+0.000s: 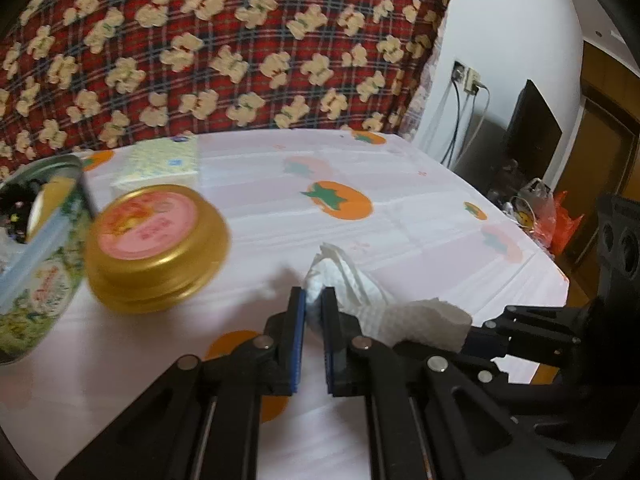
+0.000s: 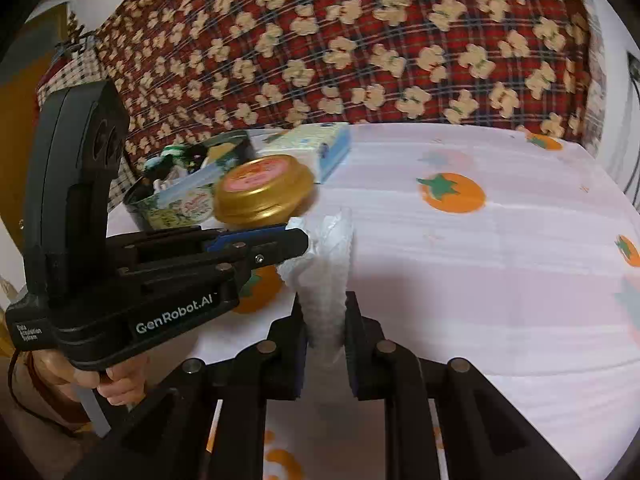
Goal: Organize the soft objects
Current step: 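Carry the white paper towel over the metal tin with both grippers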
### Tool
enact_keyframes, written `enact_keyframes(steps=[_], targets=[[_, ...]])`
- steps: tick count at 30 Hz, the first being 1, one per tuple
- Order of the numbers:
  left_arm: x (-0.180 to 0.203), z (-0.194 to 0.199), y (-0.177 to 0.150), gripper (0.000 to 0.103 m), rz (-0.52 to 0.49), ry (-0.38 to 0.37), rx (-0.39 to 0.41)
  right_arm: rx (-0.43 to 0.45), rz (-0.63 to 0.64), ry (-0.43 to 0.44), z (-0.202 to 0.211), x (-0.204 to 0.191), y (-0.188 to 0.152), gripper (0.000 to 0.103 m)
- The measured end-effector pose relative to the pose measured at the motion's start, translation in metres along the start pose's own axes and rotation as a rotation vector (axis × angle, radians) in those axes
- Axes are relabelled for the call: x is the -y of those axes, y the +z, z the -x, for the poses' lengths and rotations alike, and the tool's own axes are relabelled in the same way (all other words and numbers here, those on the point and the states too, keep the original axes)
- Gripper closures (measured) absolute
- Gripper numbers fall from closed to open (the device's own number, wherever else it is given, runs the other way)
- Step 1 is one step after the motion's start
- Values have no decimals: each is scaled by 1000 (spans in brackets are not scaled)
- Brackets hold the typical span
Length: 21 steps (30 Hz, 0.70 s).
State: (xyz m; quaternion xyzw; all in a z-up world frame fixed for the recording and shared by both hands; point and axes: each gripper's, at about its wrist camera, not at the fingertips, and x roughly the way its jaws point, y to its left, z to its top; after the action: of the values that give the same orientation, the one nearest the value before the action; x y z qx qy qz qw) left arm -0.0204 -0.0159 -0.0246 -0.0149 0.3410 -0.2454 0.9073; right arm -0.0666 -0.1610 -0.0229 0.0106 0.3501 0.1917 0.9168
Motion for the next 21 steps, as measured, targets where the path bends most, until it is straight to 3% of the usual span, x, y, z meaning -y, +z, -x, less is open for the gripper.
enact_keyframes(steps=[21], targets=[[-117, 75, 0, 98, 136, 189, 139, 16, 171, 152, -44, -111, 50, 85]])
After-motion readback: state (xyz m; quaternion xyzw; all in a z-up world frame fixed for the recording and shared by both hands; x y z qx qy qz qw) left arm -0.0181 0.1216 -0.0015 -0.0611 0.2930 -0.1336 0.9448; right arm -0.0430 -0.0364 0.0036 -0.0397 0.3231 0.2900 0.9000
